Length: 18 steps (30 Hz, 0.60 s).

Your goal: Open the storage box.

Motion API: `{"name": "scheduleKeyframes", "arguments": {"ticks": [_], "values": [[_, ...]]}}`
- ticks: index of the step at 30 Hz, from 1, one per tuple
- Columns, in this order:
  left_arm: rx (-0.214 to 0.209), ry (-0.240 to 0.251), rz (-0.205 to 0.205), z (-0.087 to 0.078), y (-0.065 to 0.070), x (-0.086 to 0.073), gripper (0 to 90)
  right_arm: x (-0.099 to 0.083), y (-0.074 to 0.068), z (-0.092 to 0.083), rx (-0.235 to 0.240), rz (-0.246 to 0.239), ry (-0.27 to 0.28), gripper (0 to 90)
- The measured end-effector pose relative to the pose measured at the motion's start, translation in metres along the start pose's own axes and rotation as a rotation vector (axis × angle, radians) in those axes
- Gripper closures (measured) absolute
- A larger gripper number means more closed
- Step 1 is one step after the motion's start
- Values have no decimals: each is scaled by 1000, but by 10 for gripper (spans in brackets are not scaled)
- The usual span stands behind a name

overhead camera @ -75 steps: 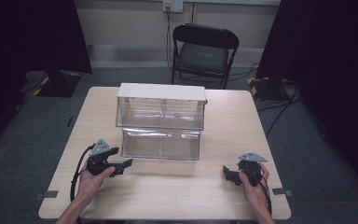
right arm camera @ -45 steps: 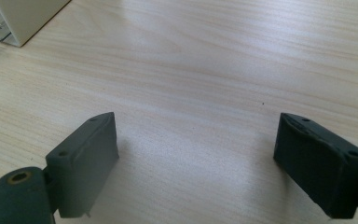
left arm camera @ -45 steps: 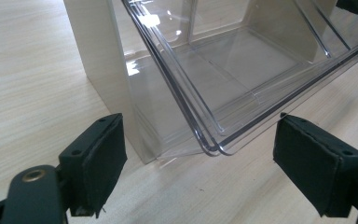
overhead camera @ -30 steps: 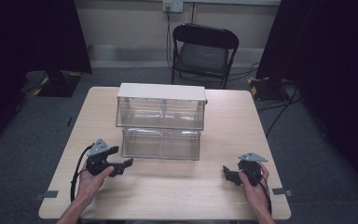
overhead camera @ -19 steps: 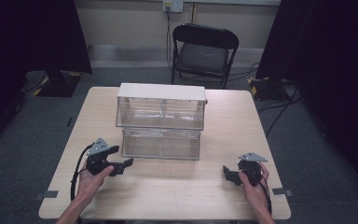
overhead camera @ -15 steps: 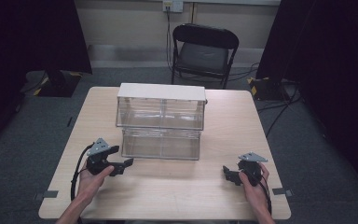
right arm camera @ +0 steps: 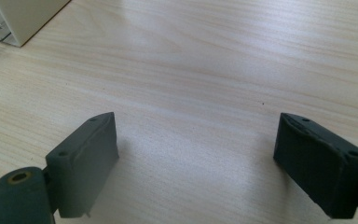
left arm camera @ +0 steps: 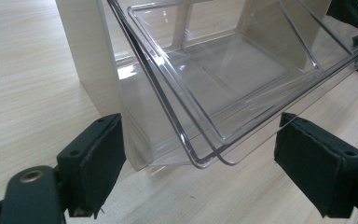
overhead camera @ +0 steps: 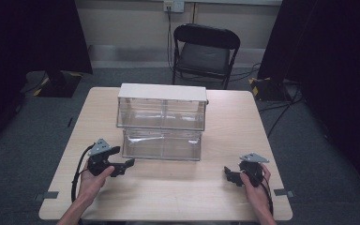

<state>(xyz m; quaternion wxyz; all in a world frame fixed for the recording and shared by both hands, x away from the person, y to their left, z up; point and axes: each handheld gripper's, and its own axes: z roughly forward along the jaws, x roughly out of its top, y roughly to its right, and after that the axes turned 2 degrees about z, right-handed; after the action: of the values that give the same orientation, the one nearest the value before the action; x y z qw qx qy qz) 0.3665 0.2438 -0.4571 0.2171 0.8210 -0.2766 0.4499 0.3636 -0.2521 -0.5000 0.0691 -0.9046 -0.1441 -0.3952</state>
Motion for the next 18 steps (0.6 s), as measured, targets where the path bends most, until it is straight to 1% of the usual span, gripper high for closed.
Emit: {"name": "scheduleKeyframes", "arguments": {"ticks": [2, 6, 11, 18], "values": [[-4, 6, -4, 0, 0, 0, 157, 0, 0, 0, 0, 0, 0, 128], [-7, 11, 4, -2, 0, 1, 157, 0, 0, 0, 0, 0, 0, 128], [1, 35, 3, -6, -2, 3, 157, 0, 0, 0, 0, -1, 0, 128], [3, 36, 0, -6, -2, 4, 156, 0, 0, 0, 0, 0, 0, 128]]}}
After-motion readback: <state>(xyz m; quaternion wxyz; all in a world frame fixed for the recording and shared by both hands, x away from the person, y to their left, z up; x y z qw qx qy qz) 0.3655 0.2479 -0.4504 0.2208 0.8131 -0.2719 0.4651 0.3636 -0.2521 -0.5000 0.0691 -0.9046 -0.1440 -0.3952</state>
